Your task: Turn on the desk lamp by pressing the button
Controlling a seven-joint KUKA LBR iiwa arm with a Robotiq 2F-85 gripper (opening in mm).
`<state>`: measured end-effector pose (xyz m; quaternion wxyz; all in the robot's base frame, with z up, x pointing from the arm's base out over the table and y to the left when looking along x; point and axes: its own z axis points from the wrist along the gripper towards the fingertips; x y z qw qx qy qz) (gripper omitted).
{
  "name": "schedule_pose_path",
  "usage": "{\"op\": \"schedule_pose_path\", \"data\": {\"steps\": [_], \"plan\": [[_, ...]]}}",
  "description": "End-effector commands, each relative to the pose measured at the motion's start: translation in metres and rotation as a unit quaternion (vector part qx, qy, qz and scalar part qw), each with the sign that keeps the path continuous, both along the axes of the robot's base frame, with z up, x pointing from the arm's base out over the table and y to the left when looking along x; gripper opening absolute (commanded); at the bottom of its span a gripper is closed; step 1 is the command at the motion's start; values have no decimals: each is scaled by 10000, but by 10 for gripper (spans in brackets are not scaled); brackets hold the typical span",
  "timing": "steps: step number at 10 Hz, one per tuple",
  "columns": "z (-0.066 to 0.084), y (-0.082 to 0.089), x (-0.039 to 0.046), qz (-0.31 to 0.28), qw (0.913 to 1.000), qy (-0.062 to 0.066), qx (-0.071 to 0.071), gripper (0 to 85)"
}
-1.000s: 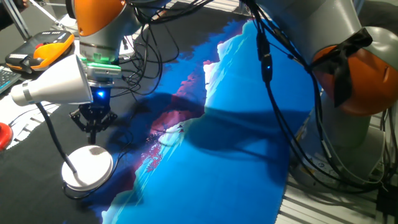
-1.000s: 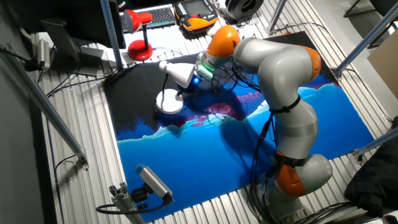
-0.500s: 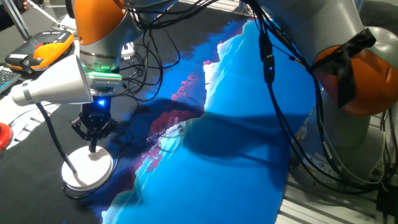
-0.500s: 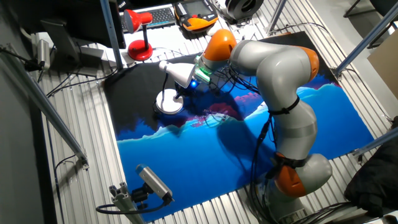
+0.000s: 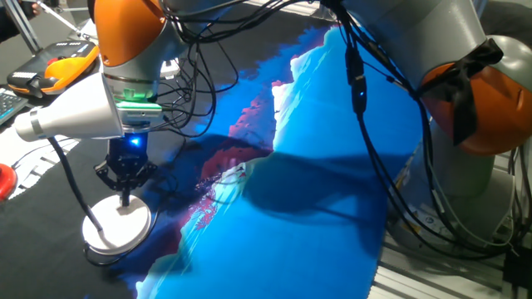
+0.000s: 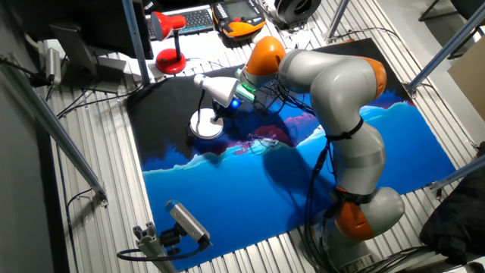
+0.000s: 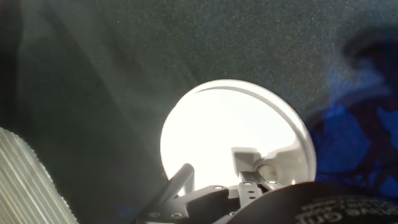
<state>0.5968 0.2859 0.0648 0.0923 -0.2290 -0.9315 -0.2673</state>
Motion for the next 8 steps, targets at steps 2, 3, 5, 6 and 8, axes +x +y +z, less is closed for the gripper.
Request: {"op": "schedule_pose_path", "data": {"steps": [2,3,5,6,8], "plan": [[-15,1,-6,22,10000,-8,-2,0],[-17,17,-25,7,10000,-9,-2,0],[-36,30,-36,7,10000,-20,-6,0],[-38,23,-32,15,10000,-22,-8,0],[-41,22,-33,25,10000,-24,-16,0]]}}
